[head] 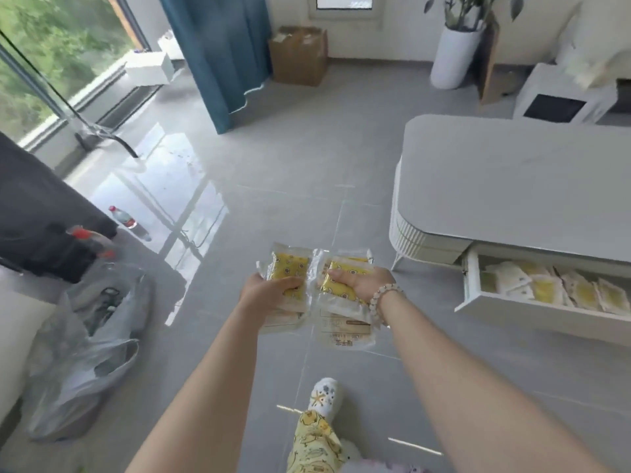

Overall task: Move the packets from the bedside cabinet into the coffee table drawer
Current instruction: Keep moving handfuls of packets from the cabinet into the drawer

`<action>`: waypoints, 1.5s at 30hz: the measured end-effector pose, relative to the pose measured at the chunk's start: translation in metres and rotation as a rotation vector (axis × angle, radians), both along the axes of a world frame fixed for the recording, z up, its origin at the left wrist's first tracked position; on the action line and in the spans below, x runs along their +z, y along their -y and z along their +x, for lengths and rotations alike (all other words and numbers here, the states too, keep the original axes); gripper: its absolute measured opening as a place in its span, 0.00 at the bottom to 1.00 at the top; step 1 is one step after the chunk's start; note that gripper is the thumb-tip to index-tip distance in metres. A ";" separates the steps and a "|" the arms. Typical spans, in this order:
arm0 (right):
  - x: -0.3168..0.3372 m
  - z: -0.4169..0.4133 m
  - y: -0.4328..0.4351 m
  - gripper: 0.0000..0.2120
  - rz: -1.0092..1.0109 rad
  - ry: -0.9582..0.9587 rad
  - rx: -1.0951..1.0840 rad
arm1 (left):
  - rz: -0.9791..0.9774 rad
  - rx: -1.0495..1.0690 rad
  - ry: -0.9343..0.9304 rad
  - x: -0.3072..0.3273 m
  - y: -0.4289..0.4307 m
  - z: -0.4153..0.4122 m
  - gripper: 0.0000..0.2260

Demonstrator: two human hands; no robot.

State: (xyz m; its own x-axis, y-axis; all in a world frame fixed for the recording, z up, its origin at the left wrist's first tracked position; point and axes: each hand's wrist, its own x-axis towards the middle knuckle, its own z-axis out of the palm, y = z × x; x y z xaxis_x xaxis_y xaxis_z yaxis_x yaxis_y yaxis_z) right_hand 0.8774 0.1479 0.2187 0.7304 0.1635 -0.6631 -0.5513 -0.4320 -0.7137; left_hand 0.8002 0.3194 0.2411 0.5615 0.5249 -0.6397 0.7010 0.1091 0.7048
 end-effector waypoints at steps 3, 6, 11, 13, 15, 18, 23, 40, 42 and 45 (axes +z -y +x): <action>0.004 0.017 0.017 0.39 -0.010 -0.006 -0.120 | -0.029 -0.117 0.021 0.003 0.010 0.041 0.14; 0.009 0.035 0.033 0.45 -0.023 -0.001 -0.224 | -0.048 -0.235 0.035 0.005 0.022 0.077 0.08; 0.020 0.059 0.058 0.47 -0.032 0.005 -0.380 | -0.079 -0.395 0.041 0.005 0.042 0.134 0.07; 0.023 0.065 0.069 0.47 -0.037 0.015 -0.454 | -0.083 -0.466 0.042 0.005 0.054 0.155 0.08; 0.024 0.069 0.082 0.48 -0.046 0.023 -0.532 | -0.088 -0.535 0.040 0.005 0.068 0.173 0.09; 0.024 0.073 0.100 0.49 -0.049 0.023 -0.638 | -0.087 -0.637 0.030 0.003 0.093 0.198 0.13; 0.027 0.070 0.140 0.46 -0.071 -0.015 -0.759 | -0.096 -0.771 0.034 0.000 0.144 0.223 0.10; -0.005 0.101 0.340 0.43 -0.069 -0.059 -0.954 | -0.013 -0.998 -0.050 -0.017 0.360 0.273 0.17; -0.008 0.106 0.367 0.45 -0.069 -0.064 -0.968 | -0.004 -1.007 -0.060 -0.017 0.390 0.277 0.18; -0.011 0.116 0.403 0.49 -0.054 -0.082 -0.970 | 0.012 -0.995 -0.069 -0.020 0.430 0.283 0.16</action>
